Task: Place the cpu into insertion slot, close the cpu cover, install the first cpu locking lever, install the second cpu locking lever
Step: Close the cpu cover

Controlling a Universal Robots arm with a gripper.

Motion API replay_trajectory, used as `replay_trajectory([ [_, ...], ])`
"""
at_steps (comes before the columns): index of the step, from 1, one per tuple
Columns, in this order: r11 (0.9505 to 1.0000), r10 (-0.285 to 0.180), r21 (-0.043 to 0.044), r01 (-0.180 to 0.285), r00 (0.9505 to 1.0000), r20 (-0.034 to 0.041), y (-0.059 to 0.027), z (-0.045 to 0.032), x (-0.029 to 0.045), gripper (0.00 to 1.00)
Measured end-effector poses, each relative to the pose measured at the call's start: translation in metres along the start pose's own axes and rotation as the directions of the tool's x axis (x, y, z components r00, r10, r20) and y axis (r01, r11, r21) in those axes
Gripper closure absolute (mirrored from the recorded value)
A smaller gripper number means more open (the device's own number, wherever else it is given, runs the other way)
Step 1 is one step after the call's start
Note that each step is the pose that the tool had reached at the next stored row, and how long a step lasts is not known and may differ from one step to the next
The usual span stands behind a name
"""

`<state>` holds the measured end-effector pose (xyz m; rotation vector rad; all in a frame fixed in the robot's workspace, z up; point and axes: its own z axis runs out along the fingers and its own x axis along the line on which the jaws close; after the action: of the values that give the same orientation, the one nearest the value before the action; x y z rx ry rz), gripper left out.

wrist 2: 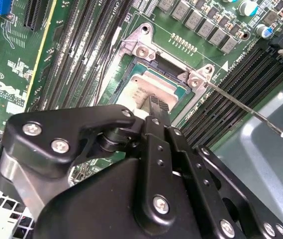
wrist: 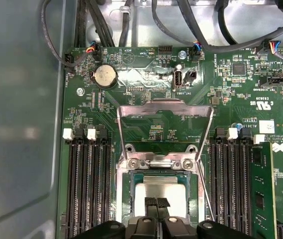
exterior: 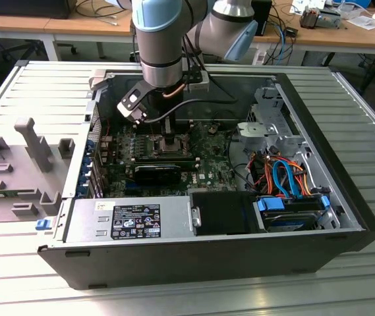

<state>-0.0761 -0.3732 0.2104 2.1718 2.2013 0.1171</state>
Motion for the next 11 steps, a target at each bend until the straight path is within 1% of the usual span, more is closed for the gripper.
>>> replay_trajectory([
  [2,1.0,0.0,0.0019,0.0,1.0,-0.0002,0.0002,0.0007,-0.0008,0.89],
  [3,1.0,0.0,0.0052,0.0,1.0,-0.0003,0.0005,0.002,-0.0024,0.89],
  [4,1.0,0.0,0.0064,0.0,1.0,-0.0002,0.0004,0.0029,-0.0031,0.89],
  [11,1.0,0.0,0.008,0.0,1.0,-0.0001,0.0005,0.0069,-0.0036,0.89],
])
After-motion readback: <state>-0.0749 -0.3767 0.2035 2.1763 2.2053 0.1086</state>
